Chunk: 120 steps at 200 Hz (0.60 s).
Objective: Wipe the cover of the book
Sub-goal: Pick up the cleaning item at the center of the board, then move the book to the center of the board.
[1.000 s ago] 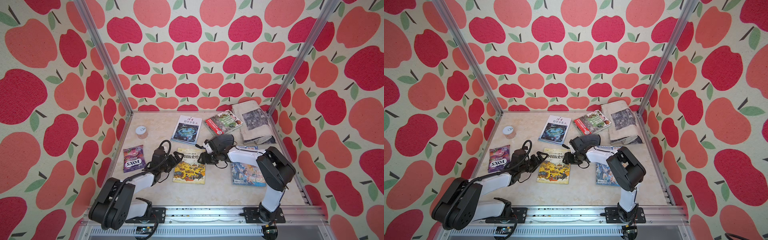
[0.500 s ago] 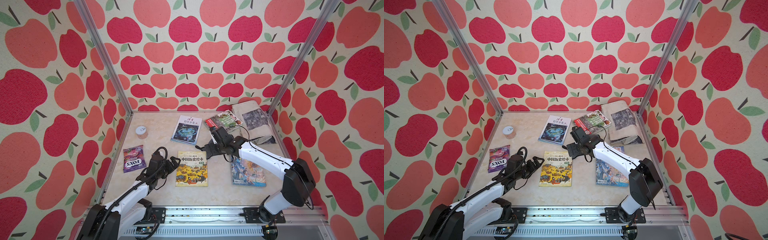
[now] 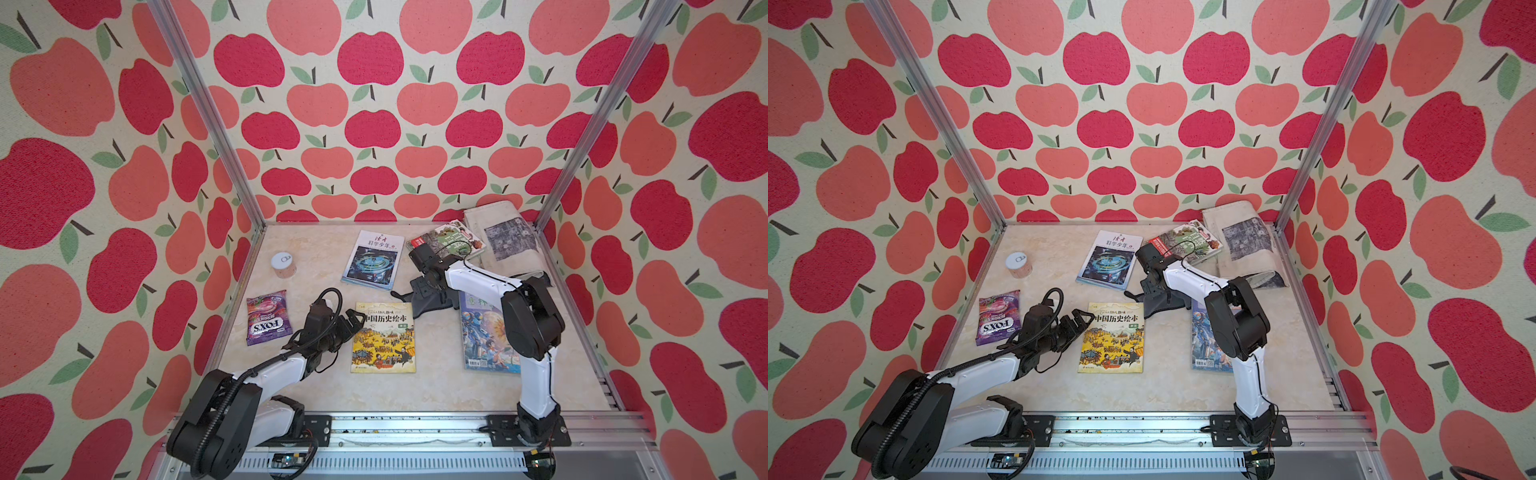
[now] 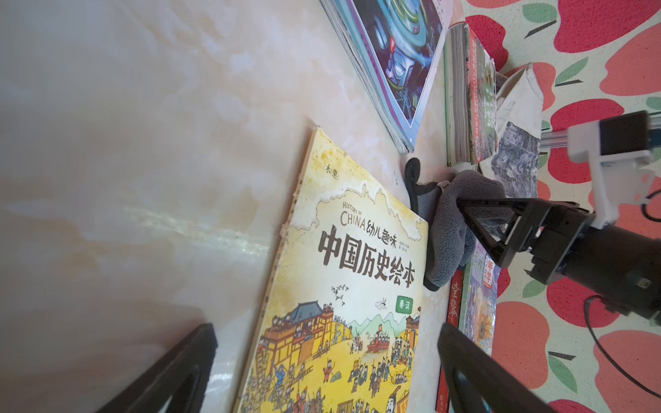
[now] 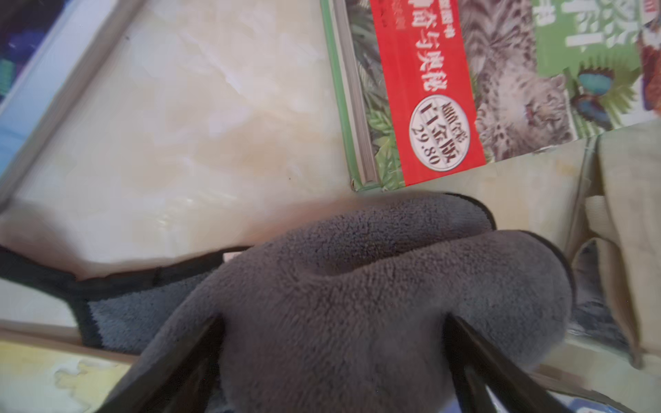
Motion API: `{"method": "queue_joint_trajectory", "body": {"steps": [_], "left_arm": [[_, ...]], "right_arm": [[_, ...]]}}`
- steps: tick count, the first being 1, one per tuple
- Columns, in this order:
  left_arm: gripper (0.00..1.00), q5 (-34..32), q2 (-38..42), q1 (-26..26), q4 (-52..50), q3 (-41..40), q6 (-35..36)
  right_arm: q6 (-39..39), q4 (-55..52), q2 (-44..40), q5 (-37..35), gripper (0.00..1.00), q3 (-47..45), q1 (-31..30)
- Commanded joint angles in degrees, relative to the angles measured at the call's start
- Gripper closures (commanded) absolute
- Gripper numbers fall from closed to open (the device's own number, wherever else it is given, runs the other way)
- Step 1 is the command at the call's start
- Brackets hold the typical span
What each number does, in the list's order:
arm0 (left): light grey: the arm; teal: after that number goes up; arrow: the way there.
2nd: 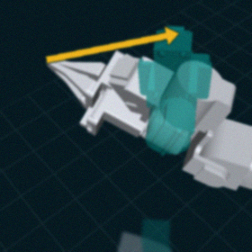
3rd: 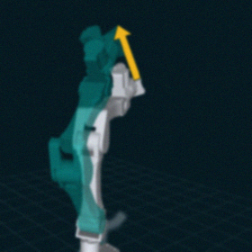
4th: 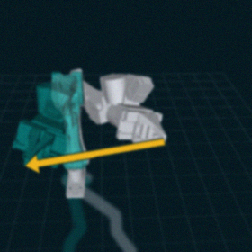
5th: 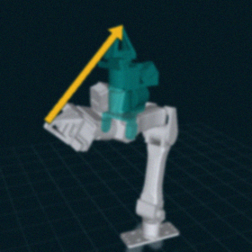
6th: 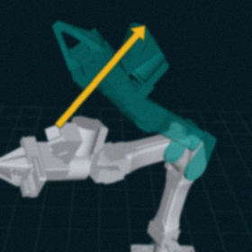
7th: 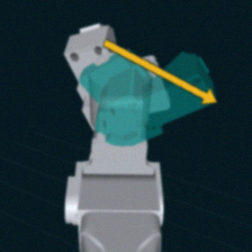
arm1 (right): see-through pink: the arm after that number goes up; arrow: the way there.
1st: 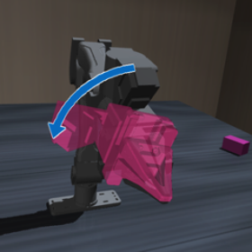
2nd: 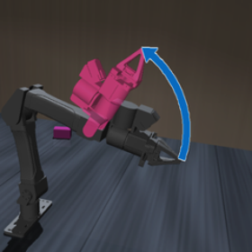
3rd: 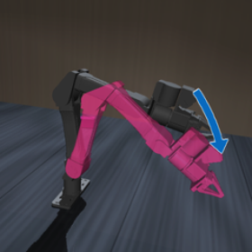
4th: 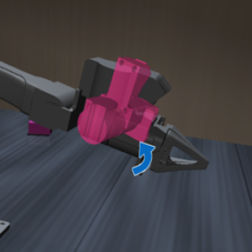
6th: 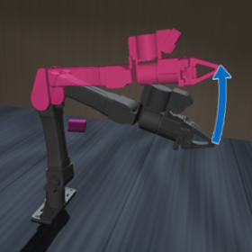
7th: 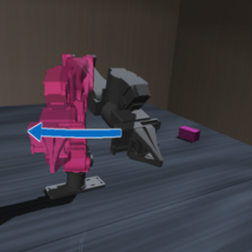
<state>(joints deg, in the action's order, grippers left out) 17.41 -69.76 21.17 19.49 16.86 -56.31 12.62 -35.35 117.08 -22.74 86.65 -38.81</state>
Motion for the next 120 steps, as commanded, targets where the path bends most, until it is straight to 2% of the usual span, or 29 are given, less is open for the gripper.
{"method": "queue_joint_trajectory", "body": {"steps": [1,20,38,46,72,79,89,101,113,120], "left_arm": [[0.01,0.87,-2.06,0.28,0.50,0.28,-0.81],[0.00,1.14,-3.36,0.28,1.62,0.10,-1.07],[0.00,1.31,-4.95,0.28,2.93,-0.01,-1.38],[0.01,1.40,-5.63,0.28,3.62,0.11,-1.58],[0.01,2.06,-7.66,0.45,4.84,0.28,-2.17],[0.01,2.26,-8.05,0.62,5.24,0.28,-2.43],[0.01,2.37,-8.44,1.03,5.52,0.29,-2.65],[0.01,2.07,-8.76,1.70,5.30,0.36,-2.75],[0.01,1.47,-8.99,2.65,5.51,2.00,-3.05],[0.01,1.10,-9.27,3.30,5.78,2.21,-3.38]], "right_arm": [[1.61,-3.02,0.45,3.78,0.01,-0.57,2.80],[2.02,-1.88,-0.01,4.70,0.01,-3.29,3.46],[1.71,-0.38,0.78,6.55,0.10,-4.51,4.22],[1.35,0.08,1.31,8.31,0.19,-4.65,4.47],[1.42,-1.27,1.65,12.00,0.68,-3.32,4.88],[1.37,-1.78,1.05,12.11,0.78,-2.93,4.88],[1.18,-2.50,-0.53,11.81,0.87,-2.55,4.86],[1.00,-2.86,-3.44,11.26,0.91,-2.49,4.88],[0.75,-3.42,-7.33,11.85,1.00,-2.69,4.80],[0.91,-3.66,-9.60,12.46,1.00,-3.08,4.65]]}}
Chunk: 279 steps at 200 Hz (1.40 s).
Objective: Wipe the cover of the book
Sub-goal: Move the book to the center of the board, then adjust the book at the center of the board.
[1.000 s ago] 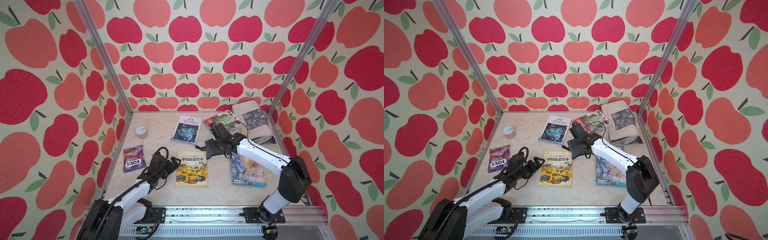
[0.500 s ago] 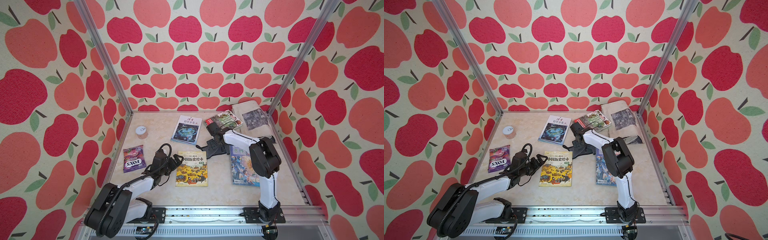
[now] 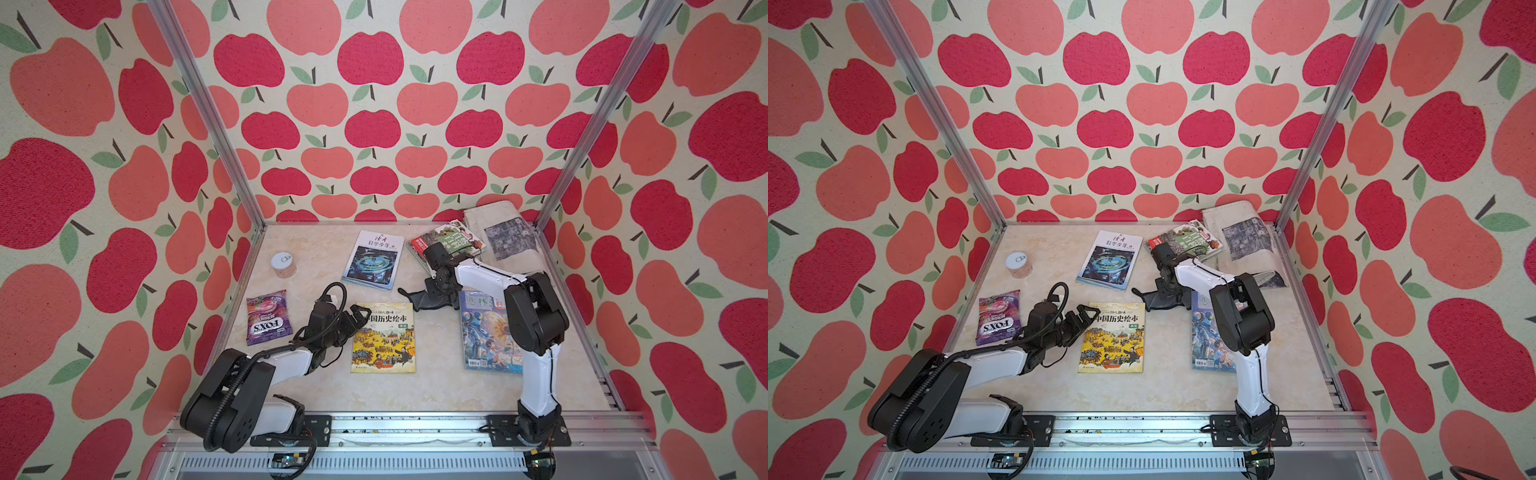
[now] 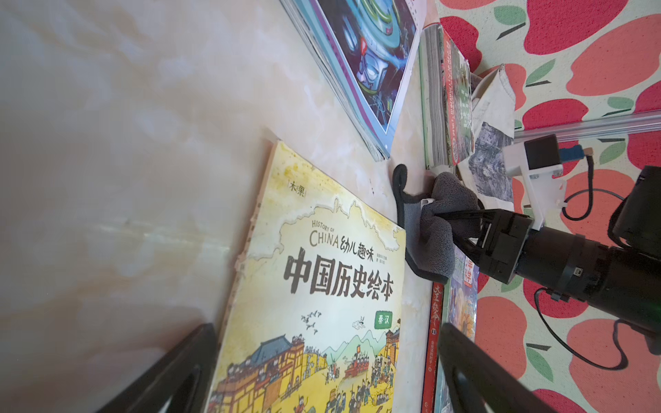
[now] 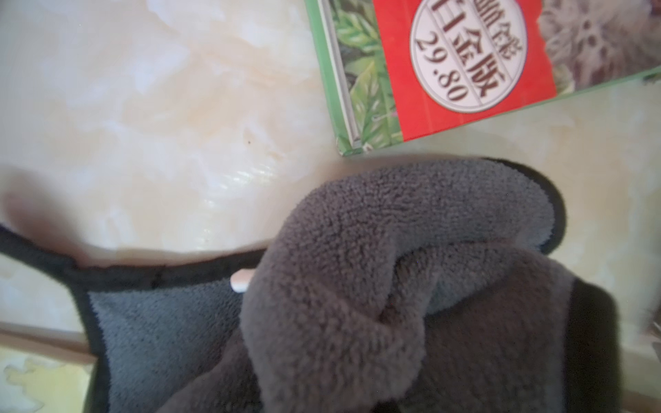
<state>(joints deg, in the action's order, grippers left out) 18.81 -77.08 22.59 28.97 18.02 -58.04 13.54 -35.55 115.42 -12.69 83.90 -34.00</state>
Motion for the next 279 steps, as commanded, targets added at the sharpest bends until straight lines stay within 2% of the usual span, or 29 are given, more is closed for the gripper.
{"method": "queue_joint_trajectory", "body": {"steps": [1,48,86,115,140,186,210,227,251,264,279], "left_arm": [[0.01,-0.37,-1.98,1.99,-3.68,1.09,-1.69],[0.01,-2.17,-5.42,6.68,1.37,1.89,-5.55],[0.01,-1.57,-6.17,7.82,3.50,1.41,-7.35],[0.01,-2.55,-2.54,8.06,0.54,0.80,-7.00],[0.01,-3.70,0.95,8.64,-2.67,0.61,-6.60],[0.01,-5.72,3.61,11.41,-3.66,0.00,-7.94],[0.01,-7.36,7.84,11.58,-5.13,-2.93,-8.58],[0.01,-9.46,13.47,10.92,-11.29,-3.08,-7.29],[0.01,-13.44,23.70,8.36,-20.68,-2.89,-3.79],[0.01,-13.79,27.47,4.83,-23.18,-3.16,-1.63],[0.01,-11.26,28.54,-0.63,-23.95,-3.01,-0.06]], "right_arm": [[-0.01,-3.47,-7.94,2.40,1.00,-0.33,-0.16],[1.55,-1.31,-22.80,3.88,1.00,-7.70,-5.14],[5.95,1.81,-27.27,10.41,1.00,-15.56,-10.38],[7.49,3.69,-22.88,9.80,1.00,-19.04,-16.35],[9.02,6.61,-15.73,11.41,1.00,-18.66,-18.88],[11.63,9.69,0.89,18.13,1.00,-6.31,-20.41],[13.32,11.11,5.82,21.97,1.00,-0.60,-20.41],[13.52,10.07,6.51,22.02,1.00,0.54,-20.27],[13.37,10.41,4.00,21.55,1.00,-3.68,-19.04],[13.35,10.50,1.92,21.46,1.00,-7.02,-18.28],[13.05,11.17,-1.45,20.68,1.00,-11.69,-17.79]]}}
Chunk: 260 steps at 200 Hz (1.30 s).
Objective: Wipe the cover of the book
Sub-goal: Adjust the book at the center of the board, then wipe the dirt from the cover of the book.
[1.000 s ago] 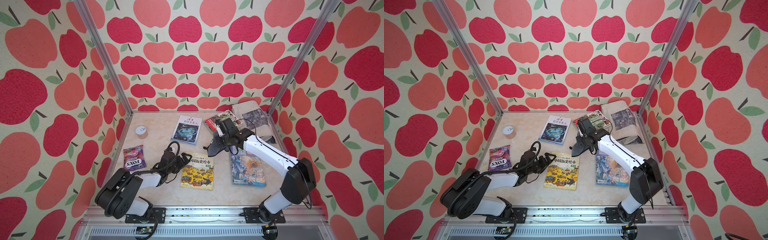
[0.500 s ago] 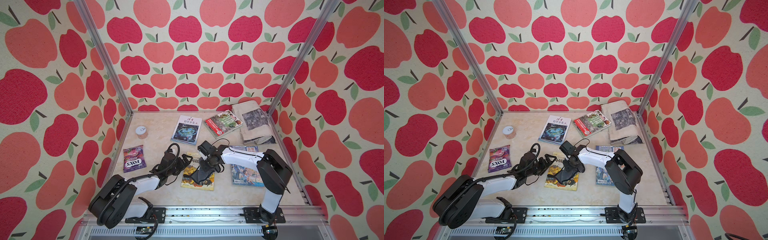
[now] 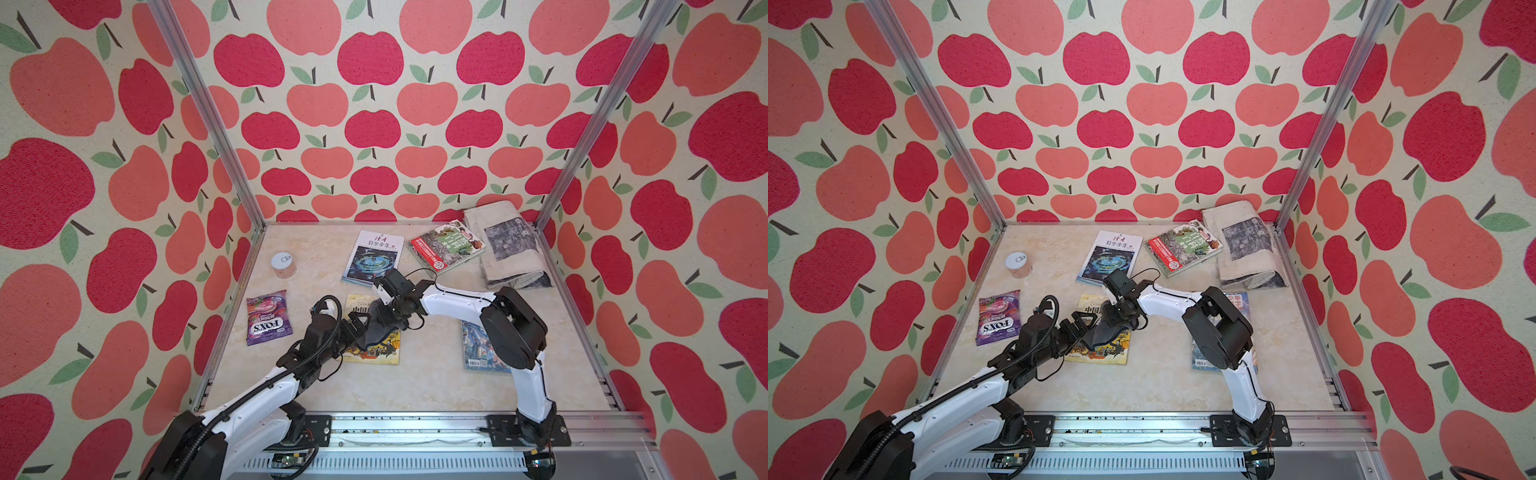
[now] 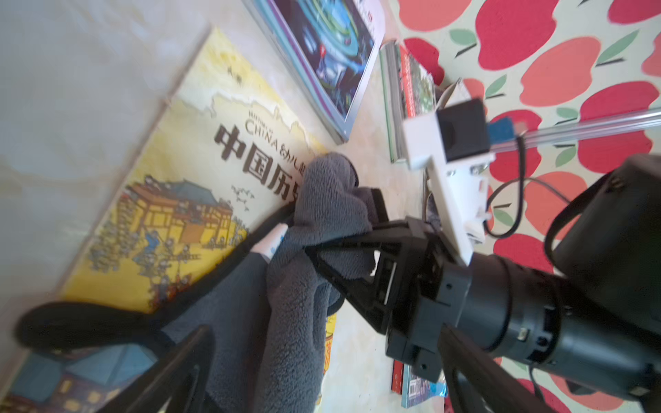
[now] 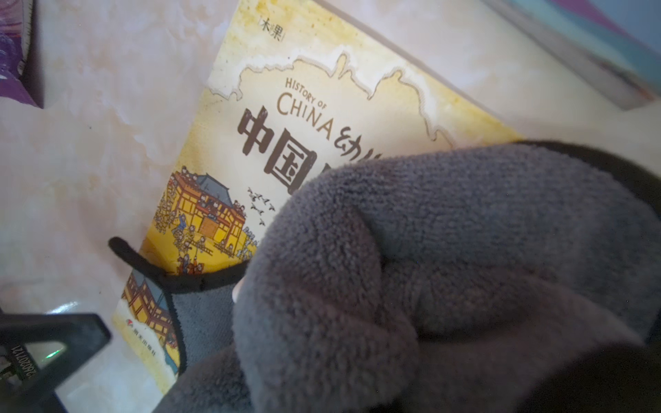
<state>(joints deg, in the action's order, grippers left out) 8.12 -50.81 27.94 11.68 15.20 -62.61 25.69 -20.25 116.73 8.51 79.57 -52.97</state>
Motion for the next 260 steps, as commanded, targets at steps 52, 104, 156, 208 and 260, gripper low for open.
{"method": "queue_joint_trajectory", "body": {"steps": [52,104,156,208,260], "left_arm": [[0.01,5.65,-10.53,-9.01,2.98,1.95,5.12],[0.01,2.65,-17.90,0.54,9.87,1.93,1.69],[0.01,1.66,-21.43,5.94,15.33,0.27,-3.89],[0.01,3.13,-28.23,8.35,24.19,-0.90,-7.82],[0.01,4.31,-34.51,8.26,31.89,-1.40,-9.45]], "right_arm": [[-2.11,-2.31,-13.33,-2.97,1.00,-21.17,4.06],[-3.97,-2.21,-22.55,-5.64,1.00,-23.86,7.27],[-5.39,-1.17,-18.43,-6.49,1.00,-21.04,11.20],[-1.79,1.62,-8.54,-0.68,1.00,-14.02,8.57],[1.99,4.30,-3.02,3.91,1.00,-6.89,5.10]]}}
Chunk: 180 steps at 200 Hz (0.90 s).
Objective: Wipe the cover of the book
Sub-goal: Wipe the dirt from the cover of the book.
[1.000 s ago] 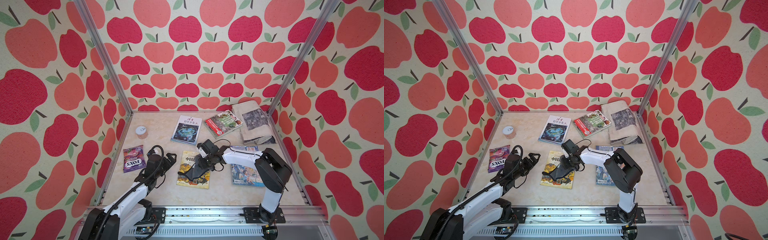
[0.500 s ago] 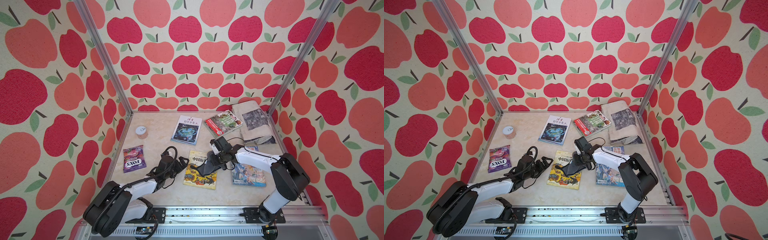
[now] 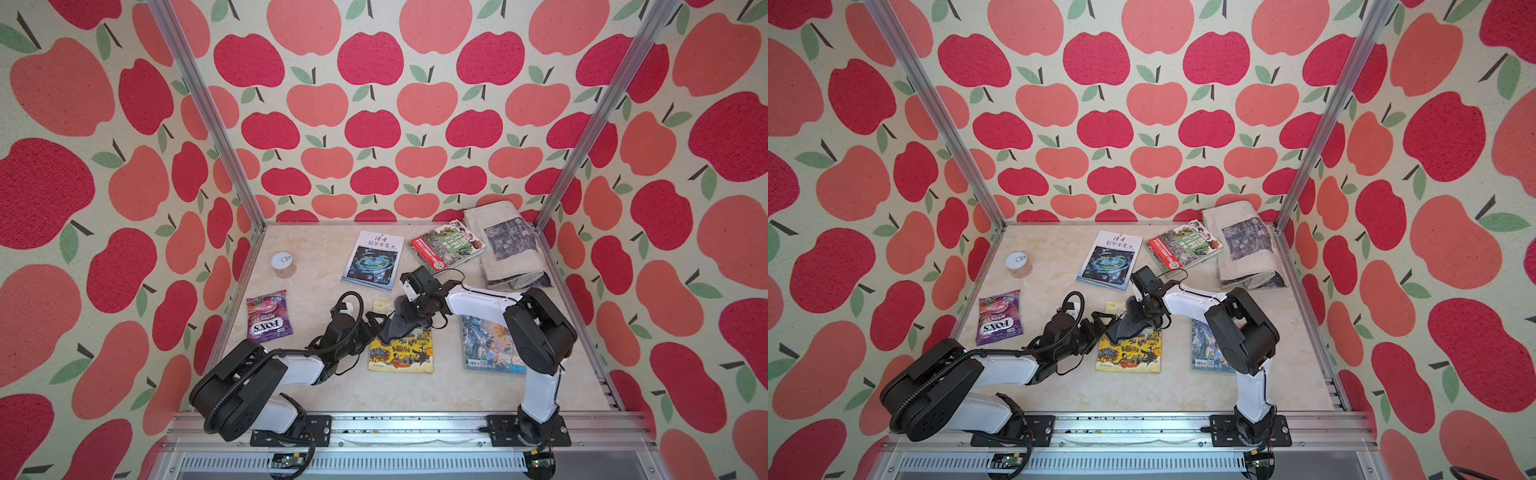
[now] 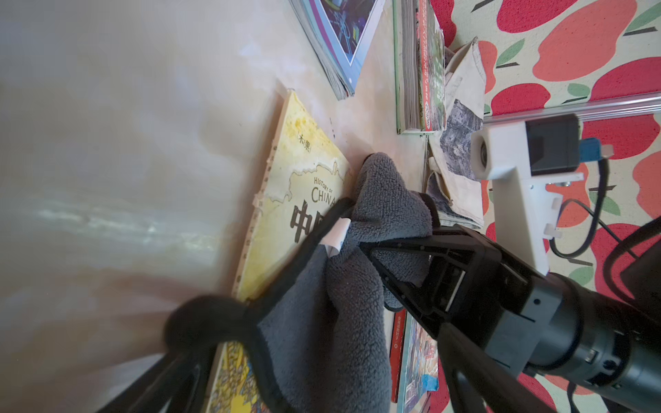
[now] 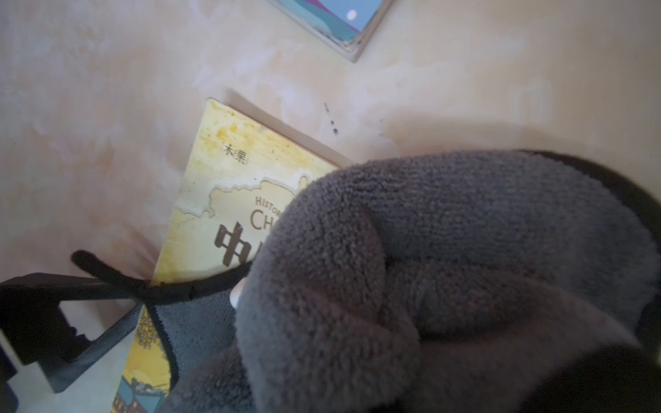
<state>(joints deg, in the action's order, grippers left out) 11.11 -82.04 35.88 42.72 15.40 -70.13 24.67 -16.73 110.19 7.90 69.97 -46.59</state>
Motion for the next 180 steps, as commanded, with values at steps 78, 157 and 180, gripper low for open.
{"method": "queue_joint_trajectory", "body": {"steps": [78,157,180], "left_arm": [[0.01,1.99,-2.43,-1.15,1.11,-2.64,-2.81],[0.01,3.89,2.49,-3.08,-3.51,-2.89,-0.98],[0.01,3.68,6.22,-3.41,-7.19,-3.40,-0.57]], "right_arm": [[8.24,5.48,9.91,10.68,1.00,8.13,-2.82],[4.05,-1.23,-3.77,2.80,1.00,-5.36,5.81],[2.80,-4.22,-7.13,-0.76,1.00,-6.97,7.12]]}}
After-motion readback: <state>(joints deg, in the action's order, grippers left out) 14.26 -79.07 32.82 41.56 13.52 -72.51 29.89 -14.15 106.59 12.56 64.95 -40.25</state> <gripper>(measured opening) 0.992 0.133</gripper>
